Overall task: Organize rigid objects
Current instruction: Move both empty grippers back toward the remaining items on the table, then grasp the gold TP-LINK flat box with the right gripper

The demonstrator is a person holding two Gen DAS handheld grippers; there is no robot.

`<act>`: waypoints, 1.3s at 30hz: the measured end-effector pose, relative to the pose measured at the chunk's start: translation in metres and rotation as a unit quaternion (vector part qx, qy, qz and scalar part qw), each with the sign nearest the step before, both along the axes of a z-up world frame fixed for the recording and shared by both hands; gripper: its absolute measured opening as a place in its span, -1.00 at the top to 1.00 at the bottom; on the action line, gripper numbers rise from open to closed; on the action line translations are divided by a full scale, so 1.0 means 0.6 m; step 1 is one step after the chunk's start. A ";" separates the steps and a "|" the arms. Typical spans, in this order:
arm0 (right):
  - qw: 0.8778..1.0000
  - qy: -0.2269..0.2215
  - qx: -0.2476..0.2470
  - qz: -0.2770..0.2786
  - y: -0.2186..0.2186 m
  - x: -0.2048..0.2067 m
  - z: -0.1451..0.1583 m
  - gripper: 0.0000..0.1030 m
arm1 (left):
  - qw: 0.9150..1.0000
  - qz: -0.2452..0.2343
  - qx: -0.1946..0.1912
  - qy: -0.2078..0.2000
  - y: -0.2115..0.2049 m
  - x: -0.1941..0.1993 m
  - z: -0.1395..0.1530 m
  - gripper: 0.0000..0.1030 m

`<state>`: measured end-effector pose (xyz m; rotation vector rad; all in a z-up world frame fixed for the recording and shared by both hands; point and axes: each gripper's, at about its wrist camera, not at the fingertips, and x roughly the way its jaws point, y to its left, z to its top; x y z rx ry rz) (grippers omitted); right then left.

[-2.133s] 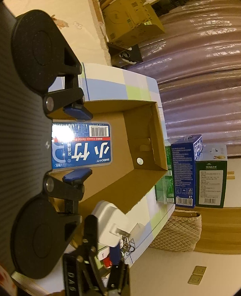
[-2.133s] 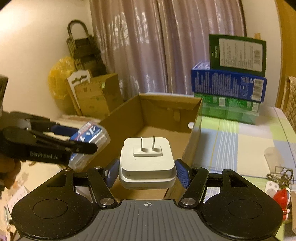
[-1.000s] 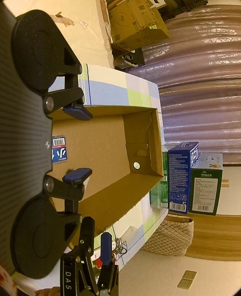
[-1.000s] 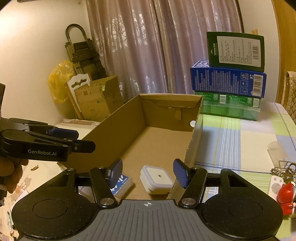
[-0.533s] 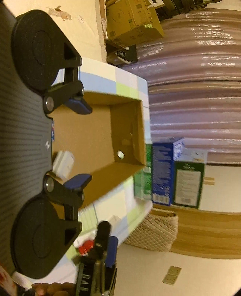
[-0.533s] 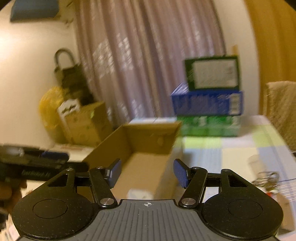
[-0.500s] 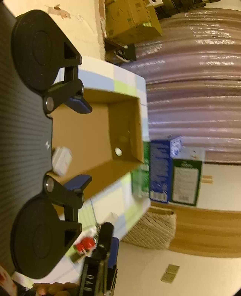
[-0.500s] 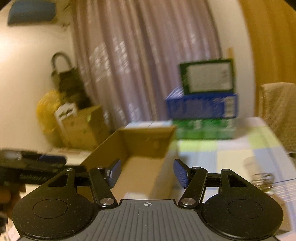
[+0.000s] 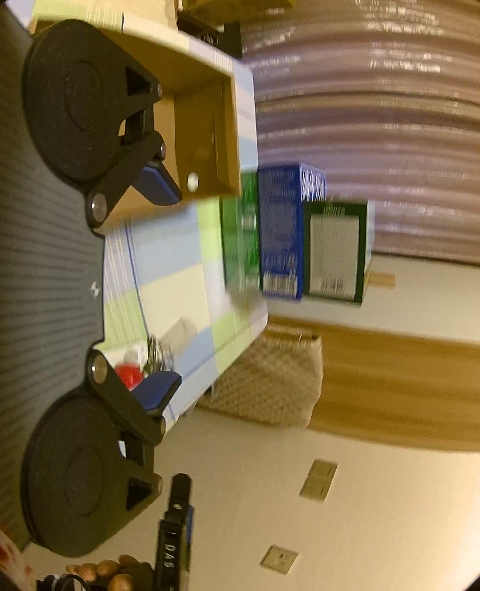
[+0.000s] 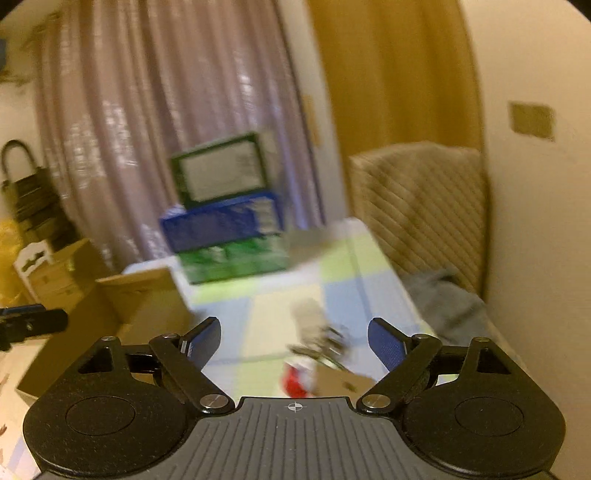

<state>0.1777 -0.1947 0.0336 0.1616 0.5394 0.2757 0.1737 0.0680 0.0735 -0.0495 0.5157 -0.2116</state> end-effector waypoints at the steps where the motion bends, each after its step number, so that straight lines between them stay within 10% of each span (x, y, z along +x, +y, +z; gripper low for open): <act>1: 1.000 0.008 -0.001 -0.007 -0.018 -0.005 -0.011 -0.64 | 1.000 -0.005 0.000 0.002 -0.015 0.004 -0.006 -0.84; 22: 0.991 0.124 0.059 -0.005 -0.098 0.045 -0.191 -0.83 | 0.994 -0.022 0.020 0.103 -0.156 0.091 -0.230 -0.84; 39: 0.985 0.162 0.051 -0.002 -0.065 0.142 -0.262 -0.89 | 0.991 -0.018 -0.006 0.134 -0.138 0.120 -0.276 -0.84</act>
